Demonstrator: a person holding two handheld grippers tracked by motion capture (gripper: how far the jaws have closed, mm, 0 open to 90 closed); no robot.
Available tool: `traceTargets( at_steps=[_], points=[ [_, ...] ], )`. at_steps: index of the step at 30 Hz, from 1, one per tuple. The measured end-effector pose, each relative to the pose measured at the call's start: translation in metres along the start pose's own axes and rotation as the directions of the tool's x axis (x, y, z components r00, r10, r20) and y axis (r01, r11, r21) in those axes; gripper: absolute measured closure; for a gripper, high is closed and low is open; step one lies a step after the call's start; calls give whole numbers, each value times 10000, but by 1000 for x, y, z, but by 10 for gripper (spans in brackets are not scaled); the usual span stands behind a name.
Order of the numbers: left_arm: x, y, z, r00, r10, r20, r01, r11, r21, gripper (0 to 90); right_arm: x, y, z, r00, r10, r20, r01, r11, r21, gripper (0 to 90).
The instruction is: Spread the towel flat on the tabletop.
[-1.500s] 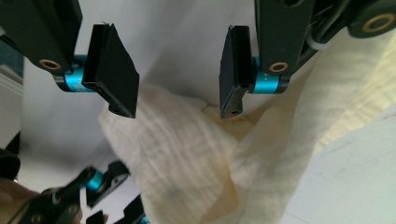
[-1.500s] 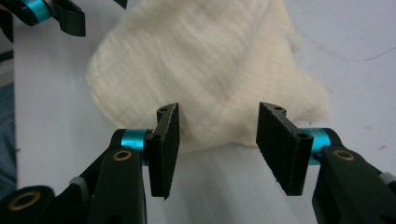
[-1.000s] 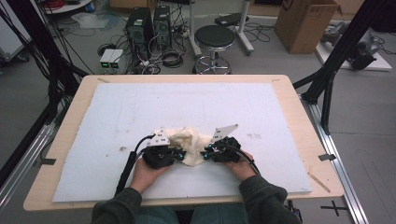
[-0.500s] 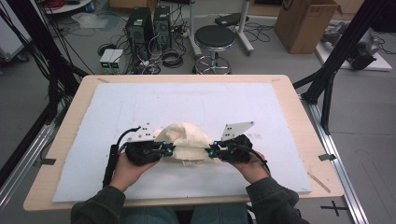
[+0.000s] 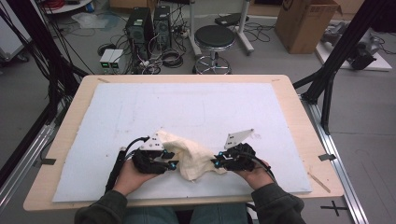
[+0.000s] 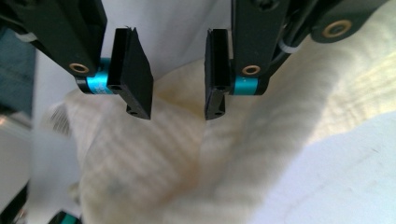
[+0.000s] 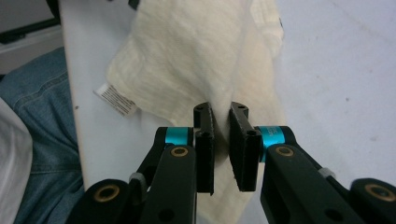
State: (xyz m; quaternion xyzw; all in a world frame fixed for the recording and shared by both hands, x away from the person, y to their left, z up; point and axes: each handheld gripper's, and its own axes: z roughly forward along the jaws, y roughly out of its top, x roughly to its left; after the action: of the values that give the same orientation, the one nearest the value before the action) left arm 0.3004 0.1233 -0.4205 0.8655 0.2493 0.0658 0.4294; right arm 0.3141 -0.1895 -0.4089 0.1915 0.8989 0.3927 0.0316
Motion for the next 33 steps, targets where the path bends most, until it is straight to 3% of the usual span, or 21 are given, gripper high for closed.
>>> traceTargets(
  at_steps=[7,10,12,13,16,20,25,33],
  points=[
    [4,3,29,9999,113,-47,-108,9946,1030,592,-13,-5,10,9997,257,13,-257,9997,-41,804],
    [4,4,29,9993,265,-275,-237,9951,956,674,-14,-6,11,9995,307,-21,-307,9995,-23,802],
    [5,3,27,9992,400,-99,-388,9944,982,824,-15,-6,11,9997,251,20,-251,9997,-81,802],
    [4,3,26,9991,423,-89,-412,9942,993,858,-15,-6,10,9996,271,26,-270,9996,-115,802],
    [4,3,19,9987,501,114,-509,9949,871,873,-13,-5,8,9997,250,22,-249,9994,-252,802],
    [4,0,-8,9974,705,181,-713,9961,519,873,-7,-2,2,10000,77,52,-75,9993,-368,802],
    [7,-5,-52,9976,669,193,-665,9975,-227,873,3,5,-3,9999,-155,-54,152,9987,-481,802],
    [11,-10,-106,9962,873,-55,-874,9935,-732,873,35,20,-2,9952,-771,-598,732,9952,-648,803]
  ],
)
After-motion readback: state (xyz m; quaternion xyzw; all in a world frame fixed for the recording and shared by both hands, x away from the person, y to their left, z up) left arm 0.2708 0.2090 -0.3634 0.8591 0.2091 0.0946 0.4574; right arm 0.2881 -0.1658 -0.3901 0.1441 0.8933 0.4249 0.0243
